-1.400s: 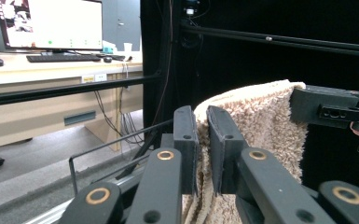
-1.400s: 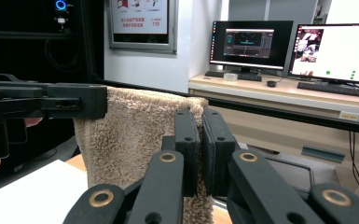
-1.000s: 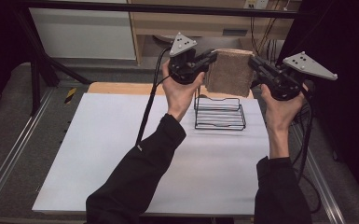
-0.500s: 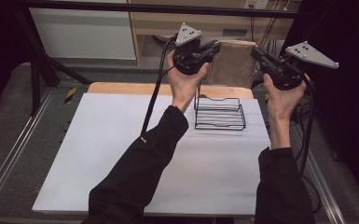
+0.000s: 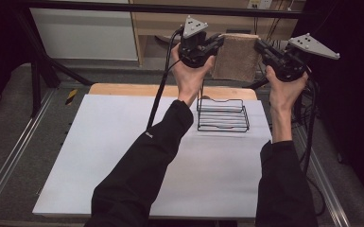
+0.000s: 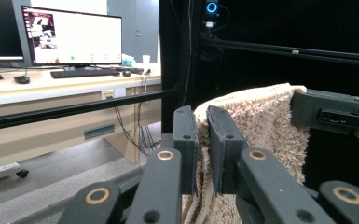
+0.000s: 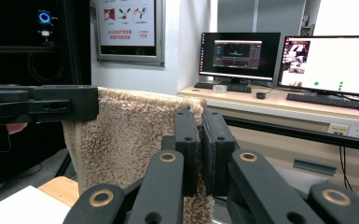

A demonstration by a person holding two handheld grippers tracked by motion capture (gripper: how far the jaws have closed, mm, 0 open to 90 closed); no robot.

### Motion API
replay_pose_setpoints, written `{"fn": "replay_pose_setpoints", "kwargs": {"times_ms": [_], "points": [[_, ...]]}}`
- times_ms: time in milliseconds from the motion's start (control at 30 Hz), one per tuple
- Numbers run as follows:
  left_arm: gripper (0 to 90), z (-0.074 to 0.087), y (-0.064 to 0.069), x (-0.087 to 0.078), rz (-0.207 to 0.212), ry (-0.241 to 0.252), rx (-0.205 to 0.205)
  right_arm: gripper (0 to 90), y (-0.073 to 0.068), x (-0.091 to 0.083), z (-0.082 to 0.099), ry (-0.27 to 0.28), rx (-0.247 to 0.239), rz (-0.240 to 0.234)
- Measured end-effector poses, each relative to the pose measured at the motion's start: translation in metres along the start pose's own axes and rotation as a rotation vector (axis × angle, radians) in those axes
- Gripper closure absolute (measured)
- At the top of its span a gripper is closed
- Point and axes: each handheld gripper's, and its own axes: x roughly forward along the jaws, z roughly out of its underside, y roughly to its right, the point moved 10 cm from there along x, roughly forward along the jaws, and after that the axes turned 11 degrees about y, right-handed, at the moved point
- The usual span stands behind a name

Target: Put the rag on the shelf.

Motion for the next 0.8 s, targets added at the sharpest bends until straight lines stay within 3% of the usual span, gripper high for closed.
{"fn": "replay_pose_setpoints", "kwargs": {"times_ms": [233, 800], "points": [[81.8, 0.007, -0.008, 0.007, -0.012, 0.005, -0.023, 86.2, 0.005, 0.01, 0.006, -0.009, 0.0, 0.003], [81.8, 0.022, -0.021, 0.015, -0.028, -0.023, 0.006, 86.2, 0.014, 0.028, 0.026, -0.038, 0.014, -0.015]]}}
